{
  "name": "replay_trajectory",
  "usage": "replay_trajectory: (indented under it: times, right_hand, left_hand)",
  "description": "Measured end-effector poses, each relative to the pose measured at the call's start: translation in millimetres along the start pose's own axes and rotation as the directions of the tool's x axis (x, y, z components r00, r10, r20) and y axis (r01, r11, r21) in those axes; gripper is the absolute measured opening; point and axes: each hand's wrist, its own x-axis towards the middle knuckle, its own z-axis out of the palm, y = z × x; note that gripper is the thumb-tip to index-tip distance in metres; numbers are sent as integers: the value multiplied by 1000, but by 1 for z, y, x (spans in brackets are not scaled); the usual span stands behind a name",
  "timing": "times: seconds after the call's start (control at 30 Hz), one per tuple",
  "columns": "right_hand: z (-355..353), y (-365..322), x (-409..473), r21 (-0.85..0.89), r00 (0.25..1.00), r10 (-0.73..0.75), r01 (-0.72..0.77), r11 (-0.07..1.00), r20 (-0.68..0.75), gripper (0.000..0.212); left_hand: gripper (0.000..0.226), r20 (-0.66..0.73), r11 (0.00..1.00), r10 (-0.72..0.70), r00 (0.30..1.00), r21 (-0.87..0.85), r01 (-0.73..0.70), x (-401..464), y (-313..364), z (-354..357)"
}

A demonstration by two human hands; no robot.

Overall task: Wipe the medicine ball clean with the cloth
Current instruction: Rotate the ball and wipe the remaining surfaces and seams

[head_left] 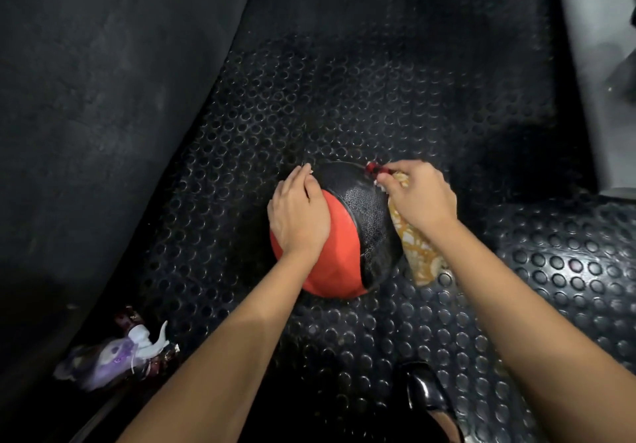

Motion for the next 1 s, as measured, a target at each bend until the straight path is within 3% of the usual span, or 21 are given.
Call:
replay_trajectory:
  times: [0.1, 0.27, 0.43, 0.5, 0.6, 0.67, 0.77, 0.8, 0.93, 1.0]
  right_hand:
    - [-4, -12, -2, -80, 999, 27, -29, 996, -29, 29]
    - [9, -27, -50, -141, 944, -329, 322, 936, -31, 30]
    - [1, -24, -1, -190, 985, -161, 147, 971, -58, 25]
    - [5, -30, -14, -231, 966, -256, 241, 943, -37, 25]
    - [15, -37, -50, -286, 868, -496, 467, 837, -35, 23]
    - [11, -26, -31, -308, 895, -442, 407, 860, -51, 23]
    - [0, -16, 4, -199, 980, -189, 172, 965, -65, 24]
    - [3, -16, 1, -198, 977, -199, 181, 963, -75, 24]
    - [14, -29, -50, -229, 869, -494, 474, 850, -36, 18]
    - [11, -20, -42, -294, 839, -542, 507, 810, -46, 17]
  left_hand:
    - [42, -42, 999, 20, 999, 50, -18, -6, -1, 3]
    - [40, -55, 999, -41, 998, -26, 40, 0, -3, -3]
    - [40, -62, 1000, -22, 998, 3, 23, -14, 1, 0]
    - [40, -74, 998, -68, 995, -2, 69, -8, 5, 0]
    - [39, -56, 991, -127, 990, -42, 124, 4, 6, -3]
    - [39, -40, 992, -114, 993, -57, 112, 1, 5, -4]
    - [39, -83, 994, -95, 992, -55, 91, -7, 4, -1]
    - [39, -91, 994, -100, 991, -58, 95, -5, 5, 0]
    - [38, -83, 985, -157, 984, -83, 150, 3, 5, -3]
    - [38, -73, 984, -162, 984, -90, 155, 1, 4, -3]
